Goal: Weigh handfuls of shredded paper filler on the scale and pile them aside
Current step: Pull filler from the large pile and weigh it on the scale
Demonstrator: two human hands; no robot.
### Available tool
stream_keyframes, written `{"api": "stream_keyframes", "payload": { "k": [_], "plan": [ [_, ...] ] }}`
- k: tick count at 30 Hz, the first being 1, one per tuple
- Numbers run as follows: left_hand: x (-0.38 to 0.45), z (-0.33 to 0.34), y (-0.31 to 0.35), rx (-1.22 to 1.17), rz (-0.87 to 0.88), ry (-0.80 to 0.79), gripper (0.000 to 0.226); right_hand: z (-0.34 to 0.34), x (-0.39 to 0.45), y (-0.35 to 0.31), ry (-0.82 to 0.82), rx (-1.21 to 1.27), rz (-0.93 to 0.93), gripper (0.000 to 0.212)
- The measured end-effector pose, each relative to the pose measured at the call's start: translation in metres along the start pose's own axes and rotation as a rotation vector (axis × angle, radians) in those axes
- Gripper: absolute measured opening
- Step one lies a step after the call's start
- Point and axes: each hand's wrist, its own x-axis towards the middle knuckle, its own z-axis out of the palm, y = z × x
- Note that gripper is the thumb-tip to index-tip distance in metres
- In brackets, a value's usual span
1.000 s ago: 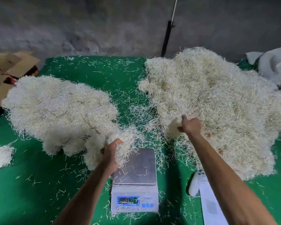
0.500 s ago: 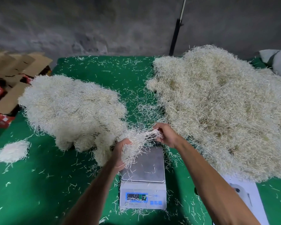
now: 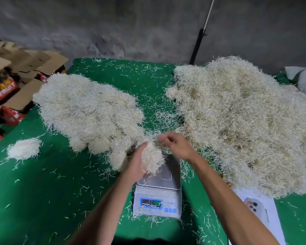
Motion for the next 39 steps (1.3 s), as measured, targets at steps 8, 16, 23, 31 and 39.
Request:
{"api": "stream_keyframes", "payload": {
  "k": [8, 16, 23, 31, 39],
  "plan": [
    [-0.014, -0.007, -0.008, 0.135, -0.059, 0.011, 0.059, 0.063, -0.056, 0.0, -0.229, -0.439, -0.309, 0.026],
    [-0.016, -0.014, -0.002, 0.007, -0.068, 0.054, 0.044, 0.048, -0.061, 0.057, -0.136, -0.127, 0.065, 0.019],
    [-0.017, -0.048, -0.005, -0.24, -0.068, 0.233, 0.022, -0.027, -0.041, 0.088, 0.547, 0.76, 0.438, 0.023],
    [-0.01, -0.035, -0.025, -0.038, -0.123, 0.092, 0.041, 0.02, -0.038, 0.065, -0.091, 0.152, 0.283, 0.046],
    [-0.008, -0.024, -0.028, 0.133, -0.151, 0.142, 0.03, 0.023, -0.048, 0.064, 0.501, -0.069, 0.068, 0.064]
  ]
}}
